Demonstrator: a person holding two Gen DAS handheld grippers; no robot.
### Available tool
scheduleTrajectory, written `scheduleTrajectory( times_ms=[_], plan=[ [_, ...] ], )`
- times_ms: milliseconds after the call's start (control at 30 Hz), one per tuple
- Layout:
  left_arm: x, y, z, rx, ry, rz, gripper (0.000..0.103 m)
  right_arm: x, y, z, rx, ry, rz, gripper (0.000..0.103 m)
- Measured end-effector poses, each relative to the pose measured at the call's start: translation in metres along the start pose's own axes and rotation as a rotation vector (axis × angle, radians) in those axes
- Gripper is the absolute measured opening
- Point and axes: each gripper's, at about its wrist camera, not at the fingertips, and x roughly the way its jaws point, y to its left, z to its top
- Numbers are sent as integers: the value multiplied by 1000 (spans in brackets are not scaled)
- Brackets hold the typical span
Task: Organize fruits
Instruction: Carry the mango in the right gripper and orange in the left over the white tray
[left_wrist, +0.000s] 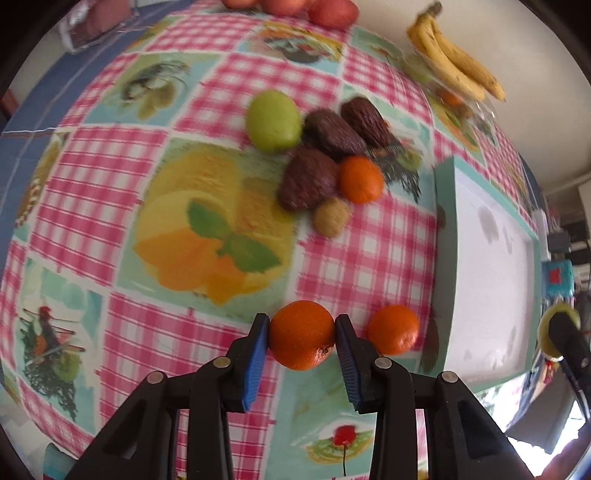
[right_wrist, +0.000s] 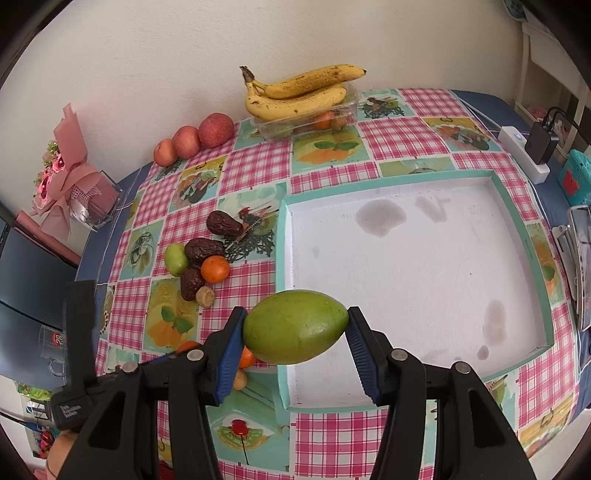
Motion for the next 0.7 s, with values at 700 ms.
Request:
scheduleTrajectory(
  times_ms=[700],
  plan=[
    [-47, -88, 1, 221, -195, -164, 38, -24, -132, 12, 321, -60, -235, 56]
  ],
)
